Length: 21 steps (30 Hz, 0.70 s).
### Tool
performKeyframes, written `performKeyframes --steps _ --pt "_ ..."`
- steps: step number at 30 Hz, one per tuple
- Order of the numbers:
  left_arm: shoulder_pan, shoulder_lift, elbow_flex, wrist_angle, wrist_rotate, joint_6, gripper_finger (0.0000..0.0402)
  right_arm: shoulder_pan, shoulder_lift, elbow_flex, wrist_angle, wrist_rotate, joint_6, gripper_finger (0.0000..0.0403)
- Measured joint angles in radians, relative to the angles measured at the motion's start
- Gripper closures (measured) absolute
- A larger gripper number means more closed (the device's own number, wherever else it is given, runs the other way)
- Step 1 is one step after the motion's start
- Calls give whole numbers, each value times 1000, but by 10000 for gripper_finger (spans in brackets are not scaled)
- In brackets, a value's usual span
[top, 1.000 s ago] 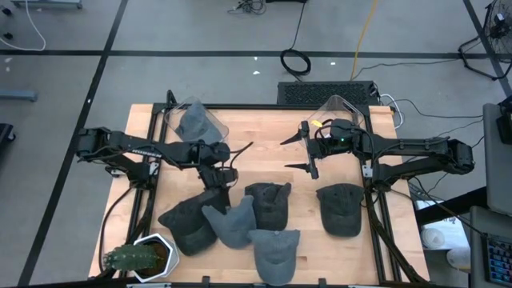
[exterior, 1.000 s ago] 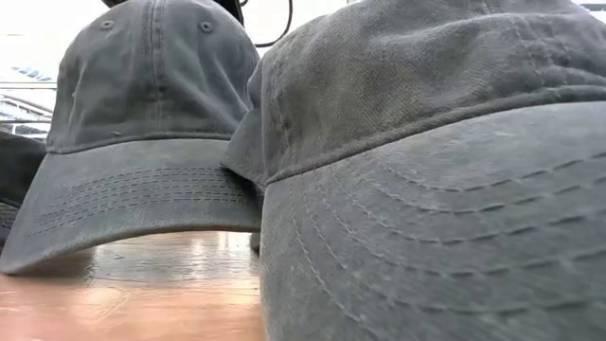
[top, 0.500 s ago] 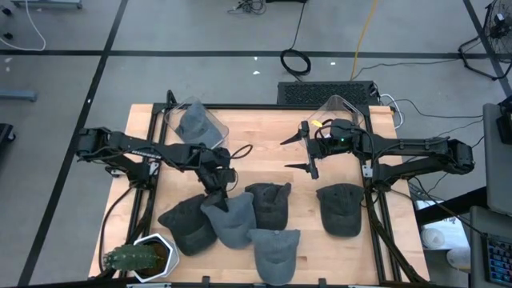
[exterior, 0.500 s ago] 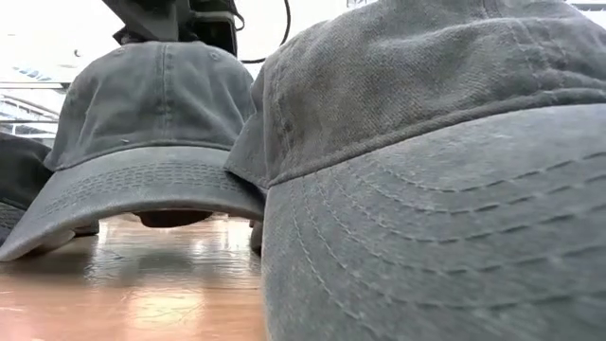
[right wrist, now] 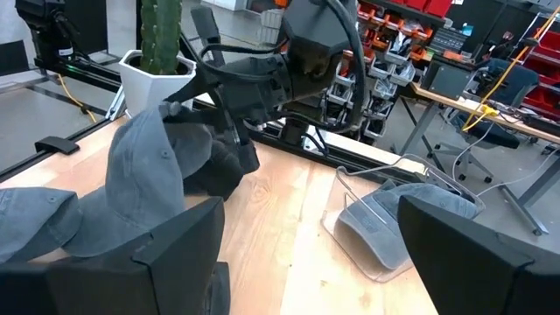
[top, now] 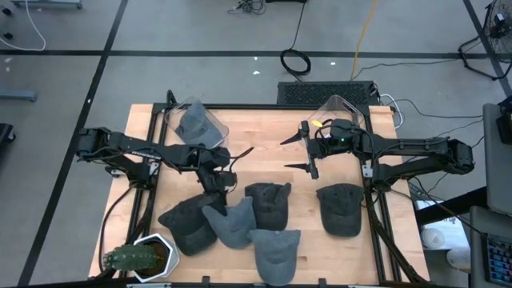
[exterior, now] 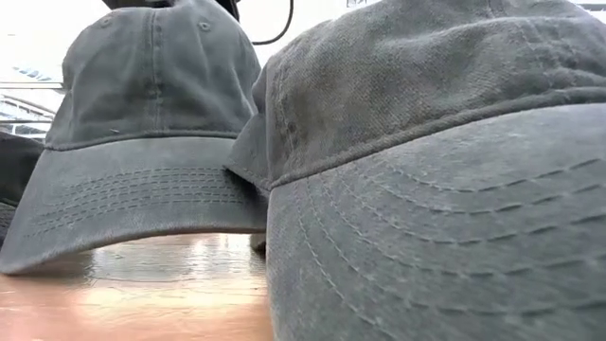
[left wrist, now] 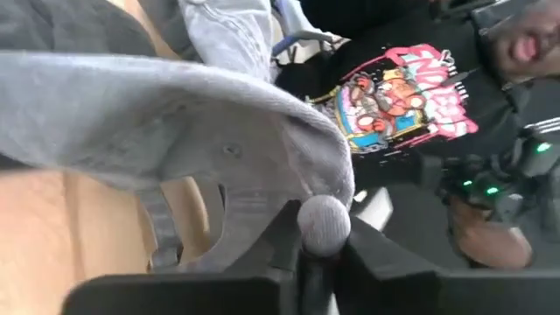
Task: Pick & Place hat
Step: Put the left blue cap into the left transparent bin
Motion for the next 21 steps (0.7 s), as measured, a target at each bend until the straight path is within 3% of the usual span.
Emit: performKeyframes --steps 4,10,16,21 --pt "1 -18 0 2 -22 -69 370 0 0 0 0 0 0 74" --pt "33 -147 40 -63 -80 -70 370 0 0 0 0 0 0 74" --pt "91 -305 176 -338 -302 15 370 0 0 0 3 0 0 74" --pt "153 -350 362 -667 -527 120 370 0 0 0 3 1 -1 74"
